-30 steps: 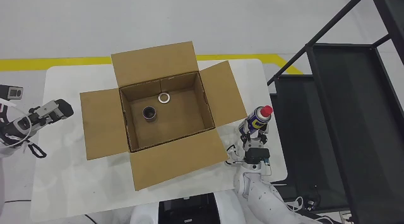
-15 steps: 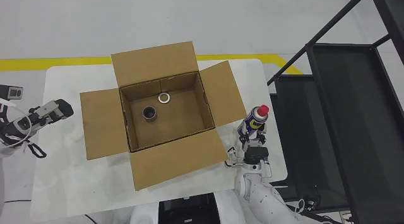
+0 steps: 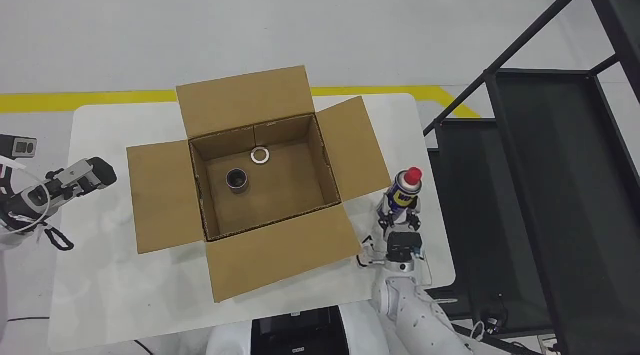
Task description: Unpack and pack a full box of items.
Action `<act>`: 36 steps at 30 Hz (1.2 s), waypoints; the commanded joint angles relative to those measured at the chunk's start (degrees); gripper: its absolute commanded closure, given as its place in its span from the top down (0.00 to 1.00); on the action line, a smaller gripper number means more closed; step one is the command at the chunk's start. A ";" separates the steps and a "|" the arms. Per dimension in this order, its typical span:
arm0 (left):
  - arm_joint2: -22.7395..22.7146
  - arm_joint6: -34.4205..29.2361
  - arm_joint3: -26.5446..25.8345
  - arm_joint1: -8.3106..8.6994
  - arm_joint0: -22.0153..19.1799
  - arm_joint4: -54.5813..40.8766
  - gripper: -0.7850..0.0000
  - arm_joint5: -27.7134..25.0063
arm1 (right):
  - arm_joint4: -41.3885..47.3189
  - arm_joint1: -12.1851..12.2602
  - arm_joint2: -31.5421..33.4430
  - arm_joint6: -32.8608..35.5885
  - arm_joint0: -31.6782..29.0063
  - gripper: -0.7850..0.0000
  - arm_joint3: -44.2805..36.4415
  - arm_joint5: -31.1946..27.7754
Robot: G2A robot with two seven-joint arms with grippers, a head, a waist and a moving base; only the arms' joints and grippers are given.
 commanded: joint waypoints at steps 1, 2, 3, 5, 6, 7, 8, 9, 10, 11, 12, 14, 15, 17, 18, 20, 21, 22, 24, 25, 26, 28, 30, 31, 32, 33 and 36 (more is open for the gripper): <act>0.00 0.00 0.00 0.00 0.00 0.00 1.00 0.00 | 0.32 -0.29 -0.24 0.43 0.79 0.00 1.19 0.73; 0.00 0.00 0.00 0.00 0.00 0.00 1.00 0.00 | 0.62 -0.44 -0.27 0.53 1.22 0.00 1.78 1.09; 0.00 0.00 0.00 0.00 0.00 0.00 1.00 0.00 | 0.91 -0.58 -0.29 0.51 1.64 0.00 2.33 1.34; 0.00 0.00 0.00 0.00 0.00 0.00 1.00 0.00 | 1.41 -0.81 -0.28 0.27 2.45 0.00 3.33 1.50; 0.00 0.00 0.00 0.00 0.00 0.00 1.00 0.00 | 1.54 -0.90 -0.20 -0.05 2.84 0.00 3.84 1.75; 0.00 0.00 0.00 0.00 0.00 0.00 1.00 0.00 | 1.62 -0.98 -0.16 -0.30 3.19 0.00 4.32 1.91; 0.00 0.00 0.00 0.00 0.00 0.00 1.00 0.00 | 1.66 -1.05 -0.16 -0.57 3.48 0.00 4.75 1.88; 0.00 0.00 0.00 0.00 0.00 0.00 1.00 0.00 | 1.68 -1.12 -0.12 -0.88 3.70 0.00 5.19 1.98; 0.00 0.00 0.00 0.00 0.00 0.00 1.00 0.00 | 1.73 -1.18 -0.09 -1.06 3.88 0.00 5.67 1.94; 0.00 0.00 0.00 0.00 0.00 0.00 1.00 0.00 | 1.73 -1.22 -0.05 -1.11 4.04 0.00 6.21 1.90; 0.00 0.00 0.00 0.00 0.00 0.00 1.00 0.00 | 1.79 -1.25 0.03 -1.12 4.18 0.00 6.79 1.93; 0.00 0.00 0.00 0.00 0.00 0.00 1.00 0.00 | 1.99 -1.33 0.16 -1.04 4.49 0.00 7.62 1.67; 0.00 0.00 0.00 0.00 0.00 0.00 1.00 0.00 | 2.06 -1.37 0.22 -0.98 4.59 0.00 8.03 1.65; 0.00 0.00 0.00 0.00 0.00 0.00 1.00 0.00 | 1.91 -1.42 0.25 -0.77 4.85 0.00 8.60 1.60; 0.00 0.00 0.00 0.00 0.00 0.00 1.00 0.00 | 1.70 -1.43 0.23 -0.66 4.97 0.00 8.83 1.53; 0.00 0.00 0.00 0.00 0.00 0.00 1.00 0.00 | 1.53 -1.45 0.29 -0.45 5.16 0.00 9.21 1.40; 0.00 0.00 0.00 0.00 0.00 0.00 1.00 0.00 | 1.47 -1.46 0.32 -0.40 5.23 0.00 9.34 1.32; 0.00 0.00 0.00 0.00 0.00 0.00 1.00 0.00 | 1.45 -1.48 0.36 -0.35 5.28 0.00 9.42 1.27; 0.00 0.00 0.00 0.00 0.00 0.00 1.00 0.00 | 1.36 -1.54 0.37 -0.44 5.27 0.00 9.53 1.21; 0.00 0.00 0.00 0.00 0.00 0.00 1.00 0.00 | 1.29 -1.57 0.36 -0.49 5.25 0.00 9.56 1.18; 0.00 0.00 0.00 0.00 0.00 0.00 1.00 0.00 | 1.27 -1.60 0.38 -0.63 5.22 0.00 9.55 1.16; 0.00 0.00 0.00 0.00 0.00 0.00 1.00 0.00 | 1.26 -1.66 0.42 -0.94 5.10 0.00 9.51 1.05; 0.00 0.00 0.00 0.00 0.00 0.00 1.00 0.00 | 1.25 -1.69 0.50 -1.42 4.91 0.00 9.41 0.86; 0.00 0.00 0.00 0.00 0.00 0.00 1.00 0.00 | 1.22 -1.70 0.56 -1.57 4.82 0.00 9.40 0.84; 0.00 0.00 0.00 0.00 0.00 0.00 1.00 0.00 | 1.18 -1.70 0.62 -1.71 4.72 0.00 9.37 0.82; 0.00 0.00 0.00 0.00 0.00 0.00 1.00 0.00 | 1.18 -1.70 0.68 -1.90 4.60 0.00 9.29 0.73; 0.00 0.00 0.00 0.00 0.00 0.00 1.00 0.00 | 1.08 -1.70 0.87 -2.36 4.16 0.00 9.09 0.64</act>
